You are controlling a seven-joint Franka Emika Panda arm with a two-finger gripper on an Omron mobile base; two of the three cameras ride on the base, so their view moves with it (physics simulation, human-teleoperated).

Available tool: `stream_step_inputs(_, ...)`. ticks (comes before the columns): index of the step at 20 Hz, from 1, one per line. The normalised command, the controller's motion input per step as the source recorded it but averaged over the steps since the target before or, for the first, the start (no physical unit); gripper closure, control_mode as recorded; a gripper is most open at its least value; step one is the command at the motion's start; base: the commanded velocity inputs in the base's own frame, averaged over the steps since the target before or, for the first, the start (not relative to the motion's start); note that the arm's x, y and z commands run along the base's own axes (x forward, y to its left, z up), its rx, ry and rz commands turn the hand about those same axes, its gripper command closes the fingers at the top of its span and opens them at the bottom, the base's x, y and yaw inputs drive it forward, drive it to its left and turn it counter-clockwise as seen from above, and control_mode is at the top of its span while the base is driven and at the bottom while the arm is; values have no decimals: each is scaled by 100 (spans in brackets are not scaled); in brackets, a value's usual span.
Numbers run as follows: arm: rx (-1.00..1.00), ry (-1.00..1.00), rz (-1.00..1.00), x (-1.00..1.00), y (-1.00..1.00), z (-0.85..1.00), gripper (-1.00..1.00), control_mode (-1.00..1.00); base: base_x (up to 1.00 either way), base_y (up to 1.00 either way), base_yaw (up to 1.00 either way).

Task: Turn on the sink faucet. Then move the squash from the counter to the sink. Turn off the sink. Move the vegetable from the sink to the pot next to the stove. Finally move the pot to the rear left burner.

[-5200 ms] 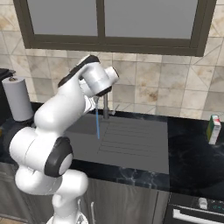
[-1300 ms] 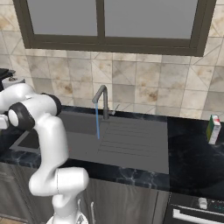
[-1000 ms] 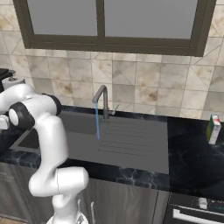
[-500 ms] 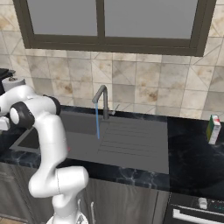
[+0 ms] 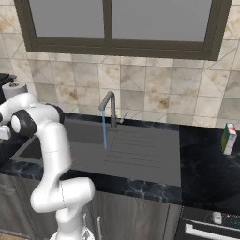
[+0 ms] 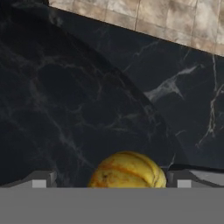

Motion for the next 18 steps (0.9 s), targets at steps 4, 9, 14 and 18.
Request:
stream_step_inputs(4,0,0,-4,13,10,-12,-100,-100,0,0,0)
stream_step_inputs(9,0,0,-3,4,10,-8,-100,-100,0,0,0)
stream_step_inputs(14,0,0,-1,0,1,-6,-100,-100,0,0,0)
stream_step_inputs(18,0,0,0,0,0,-13,-100,-100,0,0,0)
